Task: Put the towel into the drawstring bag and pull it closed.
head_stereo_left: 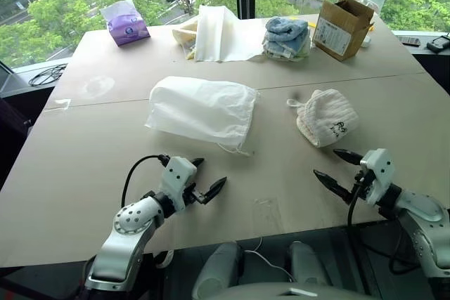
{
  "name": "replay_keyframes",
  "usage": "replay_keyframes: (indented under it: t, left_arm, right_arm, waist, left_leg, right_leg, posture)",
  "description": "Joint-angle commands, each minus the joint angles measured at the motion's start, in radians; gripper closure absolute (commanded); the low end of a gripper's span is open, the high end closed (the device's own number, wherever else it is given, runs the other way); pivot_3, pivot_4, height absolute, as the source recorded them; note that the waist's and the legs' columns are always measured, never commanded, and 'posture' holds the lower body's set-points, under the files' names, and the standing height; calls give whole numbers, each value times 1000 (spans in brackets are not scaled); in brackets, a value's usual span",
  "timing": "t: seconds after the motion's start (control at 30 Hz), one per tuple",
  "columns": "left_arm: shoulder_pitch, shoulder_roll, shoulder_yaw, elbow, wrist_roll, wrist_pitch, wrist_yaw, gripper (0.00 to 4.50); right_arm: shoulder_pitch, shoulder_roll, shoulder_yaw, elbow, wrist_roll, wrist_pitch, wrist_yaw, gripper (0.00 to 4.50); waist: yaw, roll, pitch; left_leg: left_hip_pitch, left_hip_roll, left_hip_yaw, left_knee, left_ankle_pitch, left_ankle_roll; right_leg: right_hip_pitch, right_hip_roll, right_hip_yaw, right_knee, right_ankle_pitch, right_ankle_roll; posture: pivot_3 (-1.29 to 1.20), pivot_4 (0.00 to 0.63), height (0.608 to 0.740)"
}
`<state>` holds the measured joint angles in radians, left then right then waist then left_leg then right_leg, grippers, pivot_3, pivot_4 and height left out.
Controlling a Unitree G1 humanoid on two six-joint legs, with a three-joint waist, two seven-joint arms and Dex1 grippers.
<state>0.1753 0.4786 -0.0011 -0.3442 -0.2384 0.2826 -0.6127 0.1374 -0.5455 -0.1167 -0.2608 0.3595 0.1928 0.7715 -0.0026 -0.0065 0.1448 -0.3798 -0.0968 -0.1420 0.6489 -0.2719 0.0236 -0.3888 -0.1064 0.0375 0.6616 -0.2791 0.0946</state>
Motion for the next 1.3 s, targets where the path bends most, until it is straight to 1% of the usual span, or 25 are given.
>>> replay_keyframes:
  t: [0.03,0.23,0.57,0.8,0.87,0.97,1.03,1.17,1.23,1.3]
  left_arm:
    - [12,-2,-24,-31,-8,12,-10,80]
    - [20,-12,-24,-70,-20,32,-3,80]
    - [0,-21,-28,-80,-22,50,-4,80]
    - [43,8,5,-174,-100,74,-54,80]
    - [7,-1,9,-184,-113,93,-35,80]
    - [-110,-46,-30,-179,-88,127,34,80]
    - [-201,-74,-74,-156,-44,150,75,80]
    - [-369,-107,-168,-83,60,187,135,80]
    - [-423,-128,-209,-48,104,196,163,80]
    - [-480,-163,-265,1,189,189,225,80]
  right_arm:
    - [-6,-11,-20,-6,4,-39,17,0]
    - [4,-10,-18,1,5,-60,28,0]
    - [-5,-8,-18,2,4,-64,24,0]
    - [-3,-13,-25,-10,19,-60,35,0]
    - [-2,-13,-19,-21,31,-58,49,0]
    - [-9,-7,-8,-42,50,-49,59,0]
    - [-19,-4,0,-58,55,-37,55,0]
    - [-50,-11,7,-103,69,1,40,0]
    - [-64,-14,3,-124,79,22,31,0]
    - [-74,-23,-7,-151,90,47,21,0]
  waist:
    - [0,0,0]
    - [1,0,0]
    - [3,0,0]
    - [4,-1,2]
    - [8,0,2]
    - [14,0,2]
    - [21,-1,3]
    - [14,-1,3]
    - [12,-1,3]
    - [15,-2,3]
  left_leg:
    - [0,0,0,0,0,0]
    - [0,0,0,0,0,0]
    - [0,0,0,0,0,-1]
    - [0,0,0,0,1,-1]
    - [0,0,0,0,1,-1]
    - [0,0,-1,1,0,0]
    - [-2,-1,-2,3,0,-1]
    - [-1,-1,-3,4,1,-2]
    - [-1,-1,-3,4,1,-2]
    - [-2,-1,-3,3,1,-2]
  right_leg:
    - [0,0,0,0,0,0]
    - [0,0,0,0,0,0]
    - [0,0,0,0,0,0]
    - [0,0,0,0,0,0]
    - [0,0,0,0,0,0]
    - [0,0,-1,0,0,0]
    - [1,0,-3,0,0,0]
    - [2,0,-3,0,0,0]
    - [2,0,-3,0,0,0]
    - [1,0,-3,0,0,0]
  posture:
    - [0,150,740]
    - [0,150,740]
    - [0,150,740]
    - [0,150,740]
    - [0,150,740]
    - [0,150,740]
    - [0,150,740]
    - [0,150,740]
    - [0,150,740]
    - [0,150,740]
